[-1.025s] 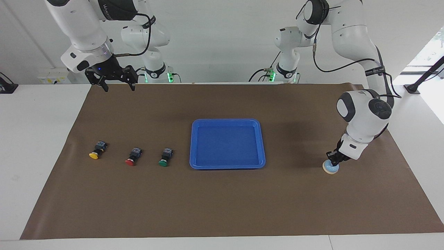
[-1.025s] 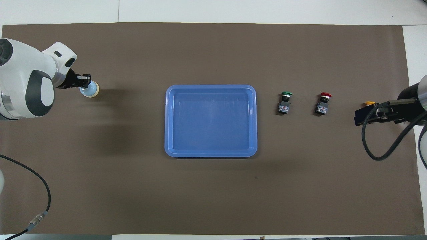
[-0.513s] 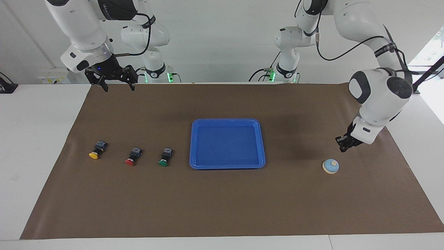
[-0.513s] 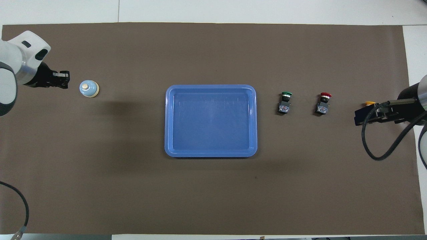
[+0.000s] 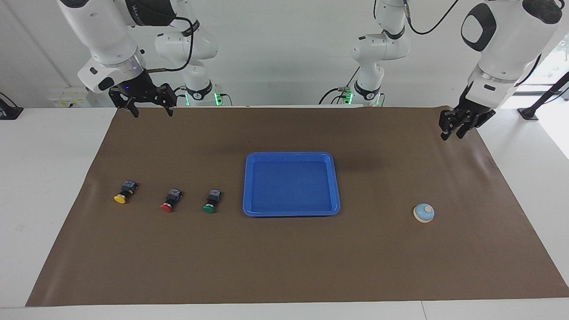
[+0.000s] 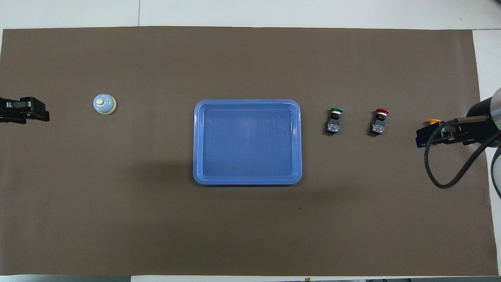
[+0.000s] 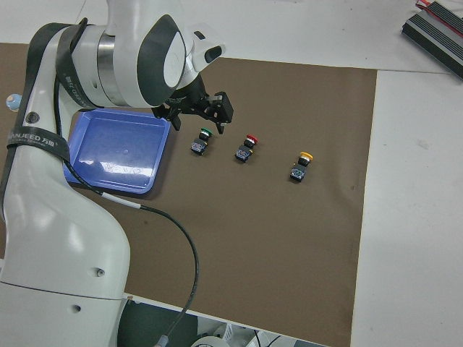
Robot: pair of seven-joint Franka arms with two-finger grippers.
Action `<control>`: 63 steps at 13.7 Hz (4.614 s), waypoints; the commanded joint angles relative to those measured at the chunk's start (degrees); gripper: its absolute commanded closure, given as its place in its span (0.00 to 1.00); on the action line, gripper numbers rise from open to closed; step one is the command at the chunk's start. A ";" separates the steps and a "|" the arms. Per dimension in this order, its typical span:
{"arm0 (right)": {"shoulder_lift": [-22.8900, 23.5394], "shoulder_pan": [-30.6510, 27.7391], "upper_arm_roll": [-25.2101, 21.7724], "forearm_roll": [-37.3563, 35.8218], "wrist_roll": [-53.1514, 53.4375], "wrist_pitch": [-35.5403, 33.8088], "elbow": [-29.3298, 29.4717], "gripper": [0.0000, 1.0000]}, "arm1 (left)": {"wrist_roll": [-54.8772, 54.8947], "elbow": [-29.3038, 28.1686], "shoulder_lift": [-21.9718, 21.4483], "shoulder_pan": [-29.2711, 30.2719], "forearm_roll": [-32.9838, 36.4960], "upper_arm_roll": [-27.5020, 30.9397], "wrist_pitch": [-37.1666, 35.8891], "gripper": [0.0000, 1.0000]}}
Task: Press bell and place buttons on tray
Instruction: 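Lift the left gripper off the bell and draw back, then reach the right gripper to the green-capped button and grasp it, then carry the green button with the right gripper into the tray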
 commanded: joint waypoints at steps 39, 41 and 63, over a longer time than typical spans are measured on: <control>18.75 9.27 1.00 0.00 29.54 52.43 -23.05 0.00 | -0.61 1.19 -0.99 -0.45 -1.76 0.27 -8.50 0.00; 20.51 9.18 1.00 -0.09 30.34 54.52 -23.14 0.00 | -0.61 1.19 -1.00 -0.54 -1.76 0.27 -8.41 0.00; 21.57 15.32 1.18 -0.26 33.85 27.67 -1.97 1.00 | -0.61 1.19 -1.00 -0.45 -1.76 0.27 -8.41 0.00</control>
